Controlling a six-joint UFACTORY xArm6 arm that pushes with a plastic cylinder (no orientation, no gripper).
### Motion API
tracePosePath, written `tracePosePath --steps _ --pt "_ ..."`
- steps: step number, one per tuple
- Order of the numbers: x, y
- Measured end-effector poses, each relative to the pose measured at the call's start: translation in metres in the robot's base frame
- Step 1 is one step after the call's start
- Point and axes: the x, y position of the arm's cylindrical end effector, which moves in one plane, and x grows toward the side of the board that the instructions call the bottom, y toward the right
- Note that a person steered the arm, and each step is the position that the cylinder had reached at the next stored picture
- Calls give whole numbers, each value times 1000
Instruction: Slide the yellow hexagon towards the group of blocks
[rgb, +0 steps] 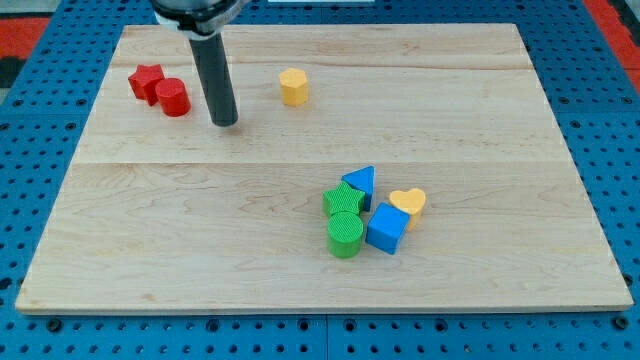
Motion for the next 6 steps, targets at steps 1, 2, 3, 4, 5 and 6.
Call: tracePosePath --steps 1,2,3,4,5,6 --pt "-43 0" --pt "-70 15" --pt "-58 93" --pt "-30 125" --pt "2 141" --pt "27 171"
